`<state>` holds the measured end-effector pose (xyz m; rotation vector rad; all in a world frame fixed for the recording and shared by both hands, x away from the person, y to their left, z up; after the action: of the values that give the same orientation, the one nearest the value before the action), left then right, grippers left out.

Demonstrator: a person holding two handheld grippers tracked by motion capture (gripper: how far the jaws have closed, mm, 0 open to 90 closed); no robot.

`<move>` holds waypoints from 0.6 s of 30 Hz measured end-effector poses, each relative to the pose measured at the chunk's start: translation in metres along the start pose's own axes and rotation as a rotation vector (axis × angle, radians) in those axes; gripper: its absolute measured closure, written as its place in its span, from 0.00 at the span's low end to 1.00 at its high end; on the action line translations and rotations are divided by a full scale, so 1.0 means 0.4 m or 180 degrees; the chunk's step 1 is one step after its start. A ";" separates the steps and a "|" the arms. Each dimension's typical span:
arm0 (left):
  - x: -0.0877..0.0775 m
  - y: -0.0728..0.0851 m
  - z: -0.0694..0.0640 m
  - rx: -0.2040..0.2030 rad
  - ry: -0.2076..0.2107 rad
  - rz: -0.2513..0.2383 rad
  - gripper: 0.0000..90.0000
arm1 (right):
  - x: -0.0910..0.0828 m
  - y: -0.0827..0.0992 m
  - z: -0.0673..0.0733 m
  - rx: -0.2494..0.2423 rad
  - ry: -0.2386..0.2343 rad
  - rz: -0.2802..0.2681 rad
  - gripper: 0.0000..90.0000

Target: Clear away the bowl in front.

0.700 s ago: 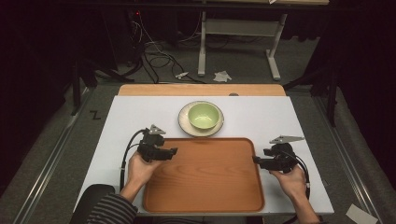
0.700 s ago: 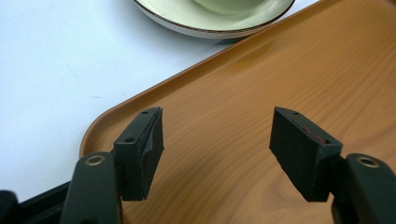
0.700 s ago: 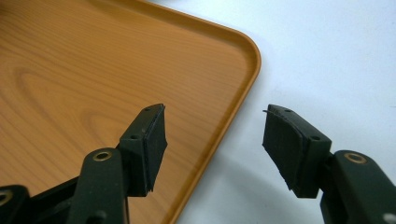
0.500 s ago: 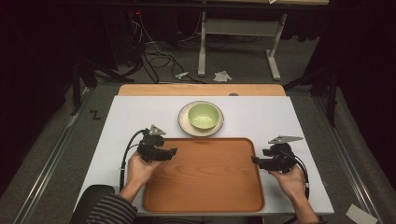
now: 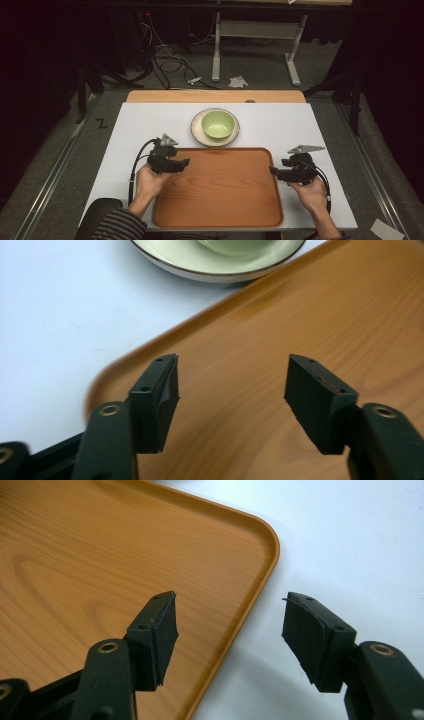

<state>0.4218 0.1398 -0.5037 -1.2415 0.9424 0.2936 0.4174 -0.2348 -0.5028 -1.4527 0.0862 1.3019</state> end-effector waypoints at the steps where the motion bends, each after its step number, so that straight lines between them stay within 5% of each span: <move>1: 0.001 0.000 0.000 -0.0027 0.0026 0.0021 0.41 | 0.001 0.000 0.001 -0.0014 0.0000 0.0009 0.45; 7: -0.005 -0.003 0.006 -0.0133 0.0076 0.0032 0.41 | 0.008 0.000 0.006 -0.0047 0.0000 0.0056 0.45; 18: -0.020 -0.031 -0.012 0.0034 -0.0005 -0.0019 0.38 | 0.011 0.001 0.010 -0.0068 -0.0012 0.0082 0.45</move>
<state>0.4228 0.1337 -0.4897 -1.2339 0.9378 0.2843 0.4165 -0.2295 -0.5051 -1.4715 0.0890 1.3300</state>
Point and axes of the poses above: each handheld gripper's, and its own axes: x roughly forward along the jaws, y roughly out of its underside, z roughly to its left, the point moved 5 cm from there along x, roughly forward along the jaws, and after that the axes turned 12 degrees about -y, right-handed, at the moved point
